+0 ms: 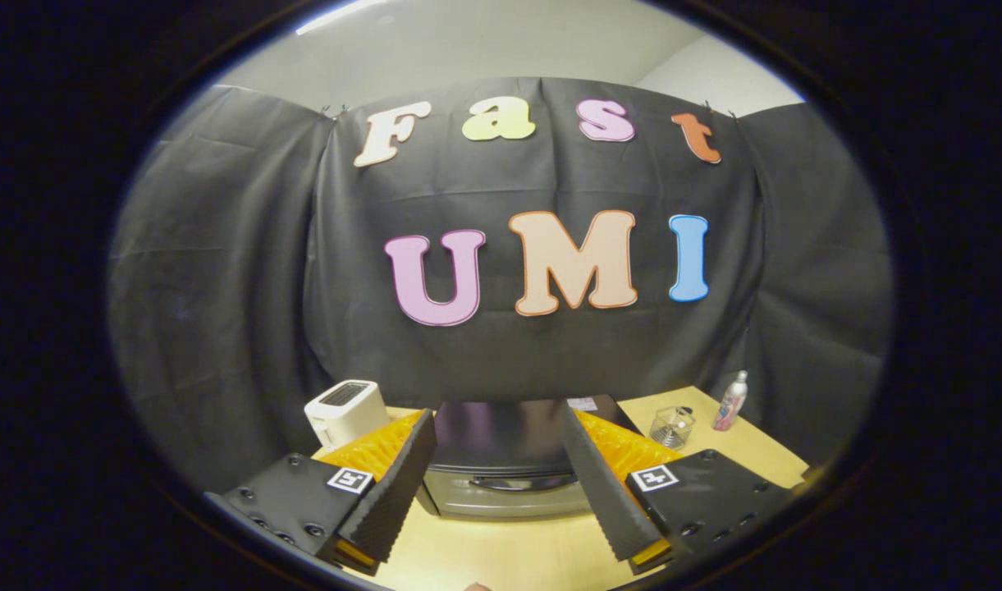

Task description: Open the toaster oven, put the food inside, and close the toaster oven door.

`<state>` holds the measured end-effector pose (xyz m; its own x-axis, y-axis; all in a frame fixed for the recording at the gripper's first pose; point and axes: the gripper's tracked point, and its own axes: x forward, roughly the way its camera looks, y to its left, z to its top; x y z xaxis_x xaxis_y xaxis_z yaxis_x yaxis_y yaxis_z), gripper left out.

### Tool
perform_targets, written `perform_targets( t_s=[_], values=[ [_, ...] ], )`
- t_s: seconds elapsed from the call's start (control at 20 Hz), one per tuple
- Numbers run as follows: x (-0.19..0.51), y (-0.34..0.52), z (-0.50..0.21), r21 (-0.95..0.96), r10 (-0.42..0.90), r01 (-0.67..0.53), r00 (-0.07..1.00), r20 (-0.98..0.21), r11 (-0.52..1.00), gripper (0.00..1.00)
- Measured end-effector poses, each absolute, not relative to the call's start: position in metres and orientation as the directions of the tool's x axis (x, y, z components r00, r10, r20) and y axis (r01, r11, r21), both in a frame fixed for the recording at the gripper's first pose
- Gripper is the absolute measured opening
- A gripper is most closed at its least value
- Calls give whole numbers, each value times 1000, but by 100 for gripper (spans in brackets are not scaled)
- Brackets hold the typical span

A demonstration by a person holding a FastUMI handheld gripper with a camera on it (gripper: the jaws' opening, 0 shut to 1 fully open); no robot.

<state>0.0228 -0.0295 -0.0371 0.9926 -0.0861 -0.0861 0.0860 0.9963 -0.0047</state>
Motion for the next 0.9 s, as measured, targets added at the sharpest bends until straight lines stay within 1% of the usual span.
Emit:
perform_targets(
  t_s=[0.4, 0.7, 0.9],
  values=[
    [56, -52, -74, -47, -150, 146, 984, -97, 988, 98],
    [98, -62, -121, -4, -180, 180, 979, -92, 984, 98],
    [122, -65, -141, 82, -180, 183, 983, -42, 980, 97]
  ],
)
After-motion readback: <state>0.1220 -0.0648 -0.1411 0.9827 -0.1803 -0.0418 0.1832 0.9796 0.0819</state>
